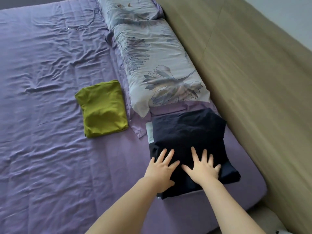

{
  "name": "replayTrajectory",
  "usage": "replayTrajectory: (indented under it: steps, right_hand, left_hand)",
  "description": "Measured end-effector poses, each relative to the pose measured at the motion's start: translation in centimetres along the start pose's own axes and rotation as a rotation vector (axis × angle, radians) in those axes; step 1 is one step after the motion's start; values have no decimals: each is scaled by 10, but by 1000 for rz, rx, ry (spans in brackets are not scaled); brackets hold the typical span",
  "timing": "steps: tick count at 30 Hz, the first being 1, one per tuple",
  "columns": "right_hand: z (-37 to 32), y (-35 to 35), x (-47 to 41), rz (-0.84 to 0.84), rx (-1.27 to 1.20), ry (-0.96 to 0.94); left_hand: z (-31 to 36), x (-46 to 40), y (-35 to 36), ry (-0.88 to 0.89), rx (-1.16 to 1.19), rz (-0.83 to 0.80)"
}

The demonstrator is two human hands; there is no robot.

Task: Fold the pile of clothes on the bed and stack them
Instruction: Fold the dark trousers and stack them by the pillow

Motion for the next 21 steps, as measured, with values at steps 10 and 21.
replayTrajectory:
  steps: [10,21]
  right_hand:
    - [-114,-28,98,52,-434,-107]
    - [-322,-19,242,-44,-340,-652]
  left_hand:
    - [-104,158,-2,-379,293,-50]
    - [-215,364,-19,-809,477,280]
Point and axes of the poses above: each hand's wrist, its own x-axis away from the middle knuckle, its own y-axis out of the palm, z = x × y, the point moved 9 cm from there along -x, towards the middle knuckle, and after that the axes turned 6 degrees about z, right-handed, at the moved point
